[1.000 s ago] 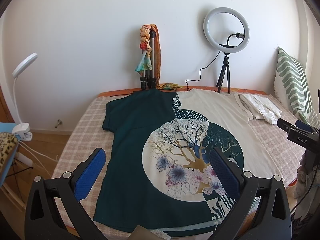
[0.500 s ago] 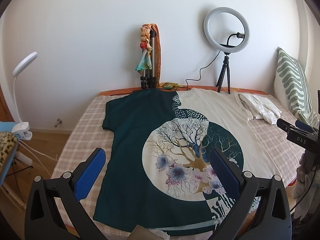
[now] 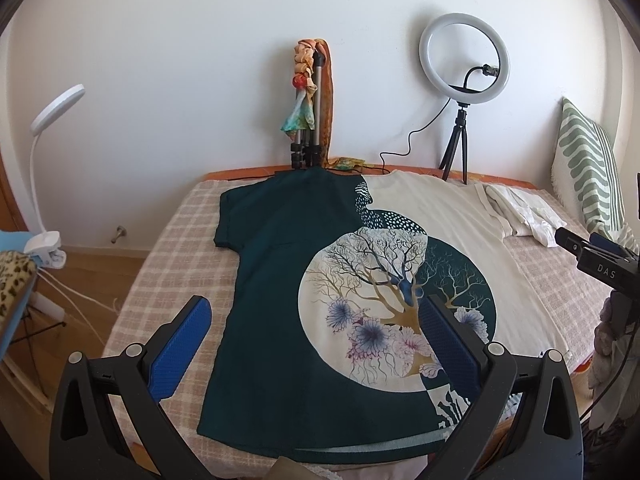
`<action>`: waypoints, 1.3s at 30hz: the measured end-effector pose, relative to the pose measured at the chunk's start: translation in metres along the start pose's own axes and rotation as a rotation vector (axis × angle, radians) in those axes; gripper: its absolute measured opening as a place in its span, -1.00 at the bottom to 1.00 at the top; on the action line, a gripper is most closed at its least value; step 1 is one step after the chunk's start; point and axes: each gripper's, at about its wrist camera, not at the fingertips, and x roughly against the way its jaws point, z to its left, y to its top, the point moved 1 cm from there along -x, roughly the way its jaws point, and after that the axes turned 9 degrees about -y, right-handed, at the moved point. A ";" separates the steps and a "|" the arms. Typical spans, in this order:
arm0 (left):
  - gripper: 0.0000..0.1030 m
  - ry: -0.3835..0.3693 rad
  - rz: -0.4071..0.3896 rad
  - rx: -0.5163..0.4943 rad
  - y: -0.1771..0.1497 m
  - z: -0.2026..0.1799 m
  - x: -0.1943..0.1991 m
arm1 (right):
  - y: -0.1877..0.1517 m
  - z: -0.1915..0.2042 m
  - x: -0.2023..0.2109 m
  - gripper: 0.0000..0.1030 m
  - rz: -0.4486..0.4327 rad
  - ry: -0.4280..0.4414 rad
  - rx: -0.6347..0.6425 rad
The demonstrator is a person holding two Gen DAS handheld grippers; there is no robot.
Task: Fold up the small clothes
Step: 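Grasp the green side edge at the hem with left gripper while right gripper grasps it at the shoulder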
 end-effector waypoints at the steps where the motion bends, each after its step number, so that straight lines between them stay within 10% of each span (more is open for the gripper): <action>1: 0.99 -0.003 0.008 0.008 -0.002 0.003 -0.001 | 0.001 0.002 0.000 1.00 0.000 0.011 -0.001; 14: 0.72 -0.011 0.044 0.193 -0.042 0.075 0.004 | 0.050 0.068 0.004 1.00 0.052 0.303 0.055; 19: 0.19 -0.014 0.096 0.266 -0.065 0.102 -0.001 | 0.083 0.115 -0.010 0.99 0.123 0.405 0.064; 27: -0.16 -0.074 0.227 0.389 -0.095 0.126 -0.027 | 0.118 0.225 -0.044 0.52 0.217 0.527 0.207; 39: -0.43 -0.182 0.292 0.449 -0.105 0.131 -0.047 | 0.136 0.399 -0.135 0.38 0.427 0.604 0.335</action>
